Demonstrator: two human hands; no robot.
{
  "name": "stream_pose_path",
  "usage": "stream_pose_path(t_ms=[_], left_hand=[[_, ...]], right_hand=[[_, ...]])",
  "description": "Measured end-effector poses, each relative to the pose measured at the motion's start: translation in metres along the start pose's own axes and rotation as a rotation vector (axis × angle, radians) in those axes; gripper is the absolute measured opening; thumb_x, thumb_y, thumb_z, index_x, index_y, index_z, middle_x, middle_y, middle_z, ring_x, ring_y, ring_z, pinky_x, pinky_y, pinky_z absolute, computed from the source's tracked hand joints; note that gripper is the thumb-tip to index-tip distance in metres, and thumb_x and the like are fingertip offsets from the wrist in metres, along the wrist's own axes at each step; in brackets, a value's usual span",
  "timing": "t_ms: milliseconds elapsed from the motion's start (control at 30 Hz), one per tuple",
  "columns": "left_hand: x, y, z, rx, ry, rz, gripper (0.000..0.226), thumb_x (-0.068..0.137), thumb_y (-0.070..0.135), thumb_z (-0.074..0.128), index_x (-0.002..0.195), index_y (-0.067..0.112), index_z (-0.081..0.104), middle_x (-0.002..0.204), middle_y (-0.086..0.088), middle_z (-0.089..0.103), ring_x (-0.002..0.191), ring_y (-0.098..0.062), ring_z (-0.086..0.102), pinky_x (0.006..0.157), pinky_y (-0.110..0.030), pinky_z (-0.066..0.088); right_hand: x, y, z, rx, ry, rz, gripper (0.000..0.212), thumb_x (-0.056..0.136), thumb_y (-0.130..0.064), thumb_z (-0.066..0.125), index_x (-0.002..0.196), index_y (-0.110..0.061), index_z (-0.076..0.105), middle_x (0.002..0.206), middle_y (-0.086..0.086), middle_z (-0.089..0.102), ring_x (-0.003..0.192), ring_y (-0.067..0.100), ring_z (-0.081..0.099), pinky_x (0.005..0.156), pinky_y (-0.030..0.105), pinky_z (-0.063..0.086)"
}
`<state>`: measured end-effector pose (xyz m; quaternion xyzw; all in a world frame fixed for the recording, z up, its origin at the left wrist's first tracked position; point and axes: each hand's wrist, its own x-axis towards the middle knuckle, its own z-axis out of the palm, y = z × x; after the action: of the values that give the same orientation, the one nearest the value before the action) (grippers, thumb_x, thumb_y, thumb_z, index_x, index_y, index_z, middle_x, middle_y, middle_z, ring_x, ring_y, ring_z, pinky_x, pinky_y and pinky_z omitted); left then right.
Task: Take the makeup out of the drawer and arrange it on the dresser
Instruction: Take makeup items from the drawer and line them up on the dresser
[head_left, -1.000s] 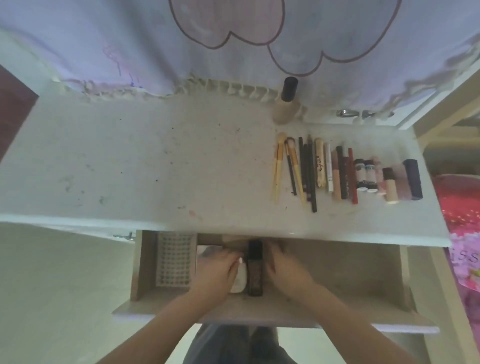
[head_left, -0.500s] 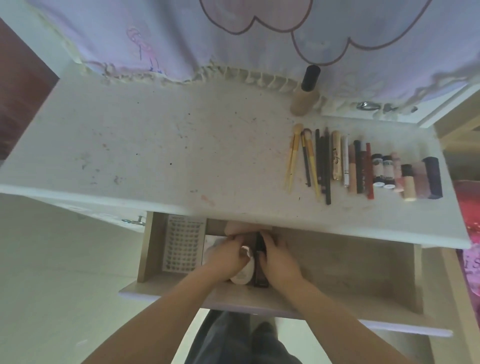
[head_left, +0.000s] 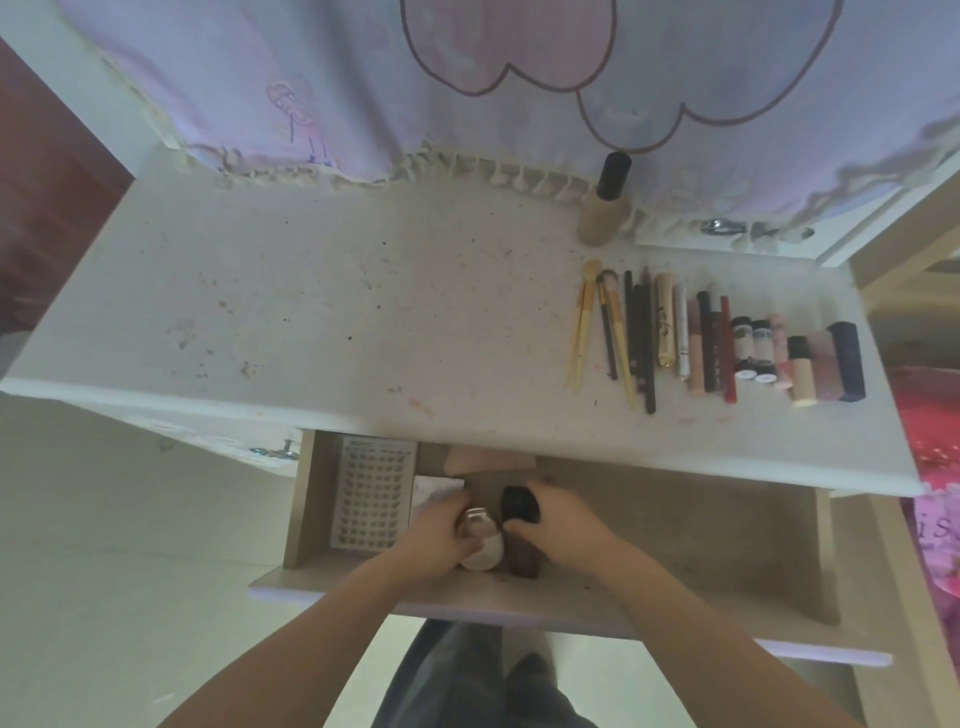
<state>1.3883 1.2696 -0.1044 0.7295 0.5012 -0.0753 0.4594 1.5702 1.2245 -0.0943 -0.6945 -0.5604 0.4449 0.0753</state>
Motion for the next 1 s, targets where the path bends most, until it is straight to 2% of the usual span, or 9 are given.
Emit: stream_pose_path(t_ms=[100,200,267,400,500,600,700,833,1000], left_hand=[[-0.017,0.001,-0.010,-0.036,0.005,0.058,0.039,0.081,0.013,0.063,0.118,0.018,0.051,0.101,0.010,0.057,0.092,-0.008,0.054,0.069,0.000,0.034],[-0.031,0.012,-0.032,-0.037,-0.006,0.122,0.038,0.084,0.017,0.064,0.120,0.020,0.051,0.104,0.009,0.059,0.092,-0.005,0.055,0.077,-0.007,0.041],[-0.035,0.026,-0.062,-0.065,0.030,0.158,0.031,0.082,0.018,0.068,0.110,0.027,0.055,0.102,0.012,0.064,0.094,-0.005,0.059,0.083,-0.017,0.047],[-0.020,0.080,-0.143,-0.205,0.221,0.272,0.030,0.080,0.021,0.072,0.093,0.041,0.054,0.090,0.027,0.065,0.085,0.010,0.060,0.071,-0.004,0.045],[0.027,0.119,-0.192,-0.285,0.413,0.332,0.025,0.079,0.018,0.072,0.091,0.034,0.056,0.088,0.019,0.066,0.084,0.004,0.060,0.071,-0.012,0.047],[0.090,0.149,-0.218,-0.273,0.535,0.335,0.022,0.081,0.018,0.067,0.098,0.026,0.056,0.090,0.005,0.065,0.082,-0.012,0.059,0.068,-0.021,0.043],[0.143,0.166,-0.222,-0.224,0.560,0.328,0.022,0.084,0.020,0.063,0.104,0.020,0.054,0.089,0.004,0.060,0.077,-0.013,0.055,0.060,-0.015,0.039],[0.180,0.180,-0.218,-0.175,0.537,0.381,0.019,0.087,0.020,0.061,0.105,0.019,0.055,0.091,0.005,0.061,0.084,-0.015,0.057,0.068,-0.023,0.041],[0.195,0.185,-0.213,-0.144,0.472,0.407,0.028,0.089,0.030,0.058,0.113,0.018,0.054,0.102,0.000,0.065,0.092,-0.019,0.060,0.079,-0.030,0.046]], right_hand=[[-0.020,-0.002,-0.005,-0.073,-0.080,0.011,0.053,0.089,-0.034,0.061,0.133,-0.016,0.038,0.127,0.011,0.056,0.112,0.026,0.055,0.079,0.023,0.038],[-0.042,-0.008,-0.029,-0.071,-0.061,-0.014,0.043,0.090,-0.038,0.059,0.124,-0.021,0.039,0.120,0.005,0.060,0.104,0.022,0.058,0.074,0.024,0.042],[-0.053,-0.020,-0.064,-0.047,0.005,-0.046,0.040,0.088,-0.044,0.059,0.120,-0.027,0.042,0.115,-0.003,0.061,0.098,0.014,0.059,0.076,0.020,0.046],[-0.053,-0.064,-0.162,0.057,0.253,-0.109,0.030,0.085,-0.044,0.062,0.106,-0.041,0.041,0.093,-0.023,0.058,0.080,-0.004,0.059,0.068,0.015,0.050],[-0.017,-0.093,-0.217,0.120,0.536,-0.154,0.028,0.087,-0.035,0.063,0.108,-0.034,0.045,0.086,-0.012,0.061,0.074,0.010,0.061,0.059,0.021,0.048],[0.037,-0.115,-0.241,0.101,0.690,-0.157,0.036,0.090,-0.027,0.060,0.121,-0.017,0.045,0.096,-0.003,0.055,0.084,0.014,0.054,0.065,0.020,0.040],[0.081,-0.123,-0.244,0.023,0.694,-0.102,0.034,0.093,-0.023,0.055,0.121,-0.008,0.042,0.105,0.011,0.058,0.092,0.025,0.057,0.073,0.036,0.050],[0.107,-0.112,-0.238,-0.043,0.726,-0.059,0.033,0.094,-0.024,0.053,0.120,-0.007,0.043,0.106,0.012,0.058,0.086,0.022,0.055,0.064,0.031,0.043],[0.112,-0.111,-0.242,-0.055,0.739,-0.048,0.038,0.093,-0.027,0.053,0.125,-0.010,0.040,0.114,0.011,0.058,0.101,0.028,0.058,0.079,0.040,0.053]])
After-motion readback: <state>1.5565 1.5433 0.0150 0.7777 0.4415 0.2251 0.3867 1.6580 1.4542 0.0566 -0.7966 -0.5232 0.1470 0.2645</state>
